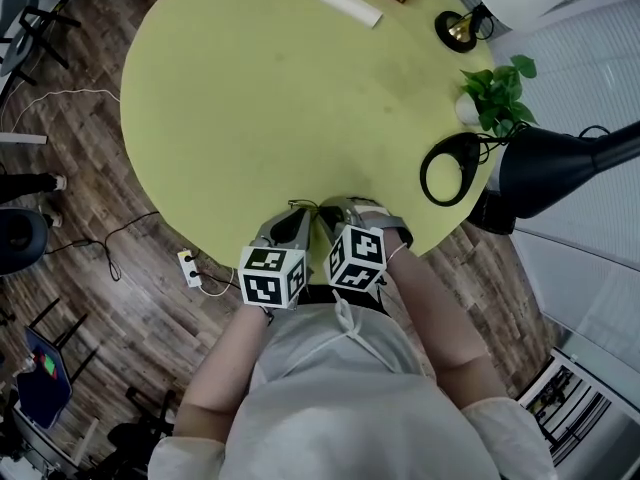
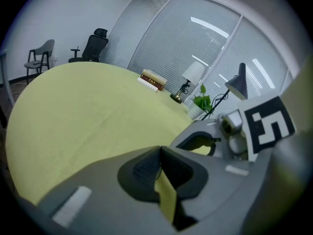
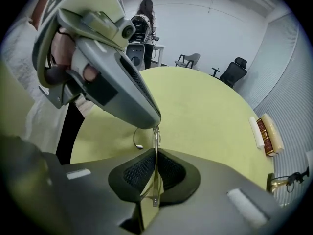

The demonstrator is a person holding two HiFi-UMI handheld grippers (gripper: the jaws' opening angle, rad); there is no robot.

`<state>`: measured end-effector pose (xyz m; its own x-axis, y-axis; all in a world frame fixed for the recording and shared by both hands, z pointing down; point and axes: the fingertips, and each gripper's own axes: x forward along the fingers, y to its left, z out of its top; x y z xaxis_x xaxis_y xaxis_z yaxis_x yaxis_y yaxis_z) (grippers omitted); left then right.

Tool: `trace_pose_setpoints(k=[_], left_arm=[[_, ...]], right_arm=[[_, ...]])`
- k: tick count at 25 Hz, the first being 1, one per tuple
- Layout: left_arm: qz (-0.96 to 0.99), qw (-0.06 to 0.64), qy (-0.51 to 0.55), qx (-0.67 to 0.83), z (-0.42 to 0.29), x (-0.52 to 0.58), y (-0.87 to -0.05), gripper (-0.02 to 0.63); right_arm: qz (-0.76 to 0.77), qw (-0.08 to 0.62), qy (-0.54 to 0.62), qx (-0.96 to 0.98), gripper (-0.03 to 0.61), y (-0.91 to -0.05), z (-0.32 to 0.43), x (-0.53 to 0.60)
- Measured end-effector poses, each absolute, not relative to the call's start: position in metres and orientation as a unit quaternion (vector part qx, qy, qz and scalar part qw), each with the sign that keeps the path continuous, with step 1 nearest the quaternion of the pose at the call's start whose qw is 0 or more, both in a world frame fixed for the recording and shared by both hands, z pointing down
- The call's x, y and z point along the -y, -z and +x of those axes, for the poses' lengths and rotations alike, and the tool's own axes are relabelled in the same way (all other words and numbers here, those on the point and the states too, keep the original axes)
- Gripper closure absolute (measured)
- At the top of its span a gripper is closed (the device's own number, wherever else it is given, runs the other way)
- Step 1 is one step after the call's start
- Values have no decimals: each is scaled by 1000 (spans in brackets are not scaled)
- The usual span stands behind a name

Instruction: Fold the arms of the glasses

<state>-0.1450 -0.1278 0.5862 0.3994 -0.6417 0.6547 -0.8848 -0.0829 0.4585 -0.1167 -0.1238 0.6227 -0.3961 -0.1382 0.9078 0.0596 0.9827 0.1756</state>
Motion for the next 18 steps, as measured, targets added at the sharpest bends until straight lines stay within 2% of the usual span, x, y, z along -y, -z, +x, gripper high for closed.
trace_pose_setpoints(k=[6, 10, 15, 18], left_arm=[[711, 427, -160, 535, -149, 133, -601, 607], [709, 425, -172, 535, -152, 132, -610, 607], [712, 420, -168, 536, -152, 135, -611, 607], [723, 414, -152, 532, -150, 136, -594, 607]], right_arm=[[25, 533, 92, 841, 552, -622, -116, 122], [45, 514, 77, 853, 503, -616, -116, 123], [81, 488, 49, 868, 503, -603, -110, 127], [120, 446, 9, 887, 508, -582, -108, 130]])
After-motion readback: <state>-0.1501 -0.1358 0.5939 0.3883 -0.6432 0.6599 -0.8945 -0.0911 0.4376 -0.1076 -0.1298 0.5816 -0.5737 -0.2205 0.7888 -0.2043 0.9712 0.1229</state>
